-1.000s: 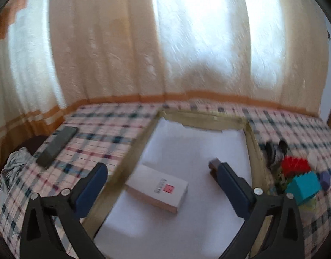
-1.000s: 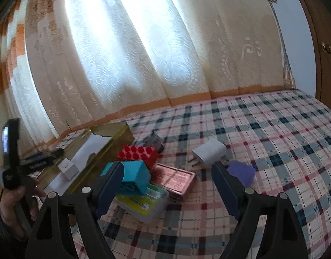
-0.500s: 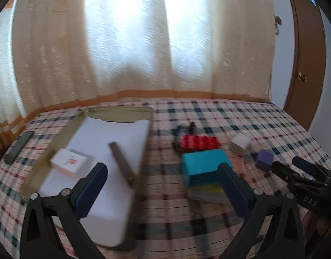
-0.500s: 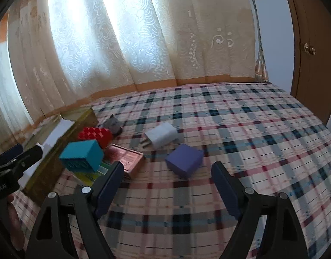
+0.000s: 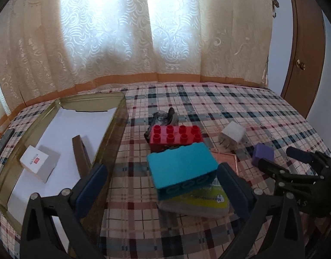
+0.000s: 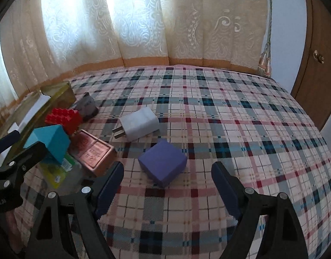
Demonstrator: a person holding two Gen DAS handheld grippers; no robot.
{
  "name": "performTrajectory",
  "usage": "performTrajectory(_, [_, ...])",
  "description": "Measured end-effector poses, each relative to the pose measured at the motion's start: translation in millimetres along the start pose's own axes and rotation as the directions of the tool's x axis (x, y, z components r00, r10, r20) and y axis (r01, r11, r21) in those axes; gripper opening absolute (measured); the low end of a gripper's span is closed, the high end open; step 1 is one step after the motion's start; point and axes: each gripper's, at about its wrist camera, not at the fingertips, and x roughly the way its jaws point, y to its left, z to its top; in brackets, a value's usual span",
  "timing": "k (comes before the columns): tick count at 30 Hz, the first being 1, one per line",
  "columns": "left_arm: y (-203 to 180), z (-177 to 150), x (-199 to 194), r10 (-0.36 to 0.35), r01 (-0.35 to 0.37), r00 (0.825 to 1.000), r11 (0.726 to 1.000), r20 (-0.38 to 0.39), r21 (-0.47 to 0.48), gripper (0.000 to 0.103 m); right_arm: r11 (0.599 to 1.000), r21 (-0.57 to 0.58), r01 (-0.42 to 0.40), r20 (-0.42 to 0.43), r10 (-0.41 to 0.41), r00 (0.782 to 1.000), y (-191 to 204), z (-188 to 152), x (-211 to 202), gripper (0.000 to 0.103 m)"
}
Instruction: Organize rigid objects
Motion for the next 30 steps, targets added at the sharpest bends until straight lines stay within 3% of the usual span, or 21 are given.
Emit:
performTrajectory(16, [-8,2,21,-0.019,0.019,0.999,1.0,-0.036,-0.003,0.103,0.998,0.021,-0.065,-0.101,0.066,0.993,-4,10,27,0.084])
performTrajectory(19, [-6,2,19,-0.061,0.061,0.998,0.998,-0.025,-0.013,0.088,0.997,0.027,-0.07,-0.098,0.073,0.993,-5,11,27,0.068])
performTrajectory(20, [-6,2,21,-0.068,0.067,0.997,0.998,-0.034,-0.012,0.077,0.997,0.021,-0.071,-0.093,0.073,0.993,-4,11,26,0.057])
performTrajectory(30, [-4,0,13,-0.085,0.085,0.996,0.996,0.002,-0.012,0.074,0.997,0.004,-0.074,-0.067,0.074,0.995,0,10,20,0.056])
